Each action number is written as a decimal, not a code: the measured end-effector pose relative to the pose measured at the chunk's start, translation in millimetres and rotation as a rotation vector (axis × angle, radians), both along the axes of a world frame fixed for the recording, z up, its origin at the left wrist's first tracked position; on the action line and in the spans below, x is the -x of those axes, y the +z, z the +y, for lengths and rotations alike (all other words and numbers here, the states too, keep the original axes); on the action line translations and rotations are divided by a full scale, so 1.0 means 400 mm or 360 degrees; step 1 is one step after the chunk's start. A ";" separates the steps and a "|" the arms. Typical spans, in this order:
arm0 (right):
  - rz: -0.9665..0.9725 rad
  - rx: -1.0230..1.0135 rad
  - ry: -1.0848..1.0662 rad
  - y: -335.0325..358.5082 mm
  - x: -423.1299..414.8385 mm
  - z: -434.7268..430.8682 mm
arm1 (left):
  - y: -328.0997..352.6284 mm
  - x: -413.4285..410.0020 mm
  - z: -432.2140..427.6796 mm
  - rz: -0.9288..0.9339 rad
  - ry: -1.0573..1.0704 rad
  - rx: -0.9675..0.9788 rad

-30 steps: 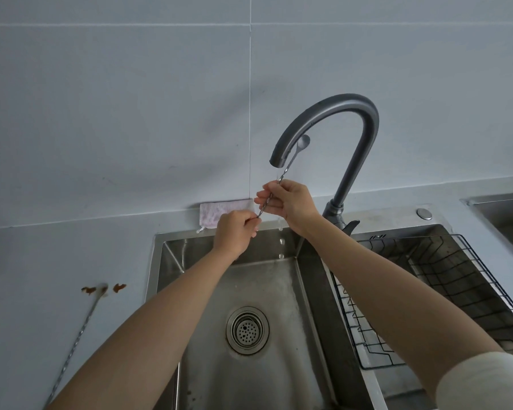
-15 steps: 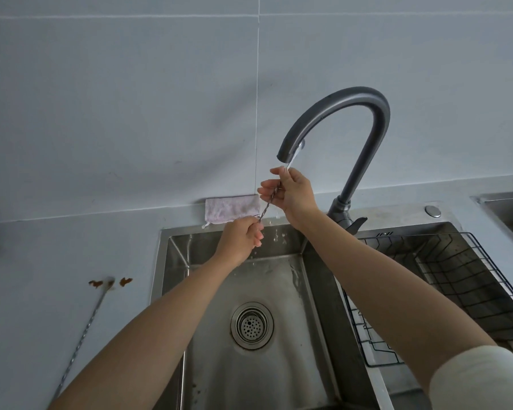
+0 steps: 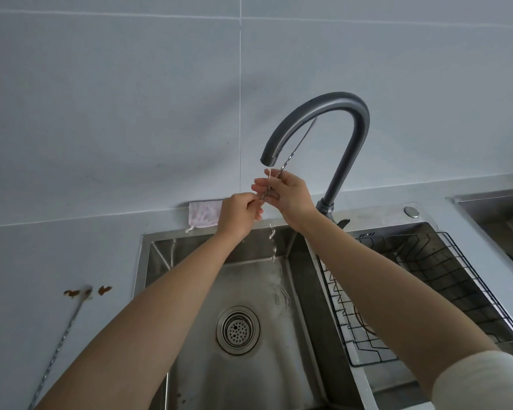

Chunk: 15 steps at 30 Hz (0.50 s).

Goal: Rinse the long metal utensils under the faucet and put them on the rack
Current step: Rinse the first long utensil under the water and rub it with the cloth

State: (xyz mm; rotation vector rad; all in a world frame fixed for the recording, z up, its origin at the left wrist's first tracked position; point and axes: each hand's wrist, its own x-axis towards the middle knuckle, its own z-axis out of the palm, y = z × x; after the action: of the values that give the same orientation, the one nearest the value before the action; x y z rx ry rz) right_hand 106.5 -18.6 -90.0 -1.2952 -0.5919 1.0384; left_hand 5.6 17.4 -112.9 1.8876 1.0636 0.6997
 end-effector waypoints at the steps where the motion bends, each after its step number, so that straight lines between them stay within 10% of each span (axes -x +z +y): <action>1: -0.0009 -0.0001 0.0001 0.003 -0.003 0.000 | 0.003 -0.005 0.000 -0.0002 0.0005 0.0007; 15: -0.0015 -0.0147 -0.0241 0.087 -0.071 0.046 | 0.062 -0.070 0.030 -0.0171 -0.0104 0.0322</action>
State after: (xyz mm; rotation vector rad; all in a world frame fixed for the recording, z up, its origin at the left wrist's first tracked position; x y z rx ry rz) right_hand 135.0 -0.2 -55.3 -1.2445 -0.5342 0.8716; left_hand 33.8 29.6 -88.3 1.6853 0.9631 0.6245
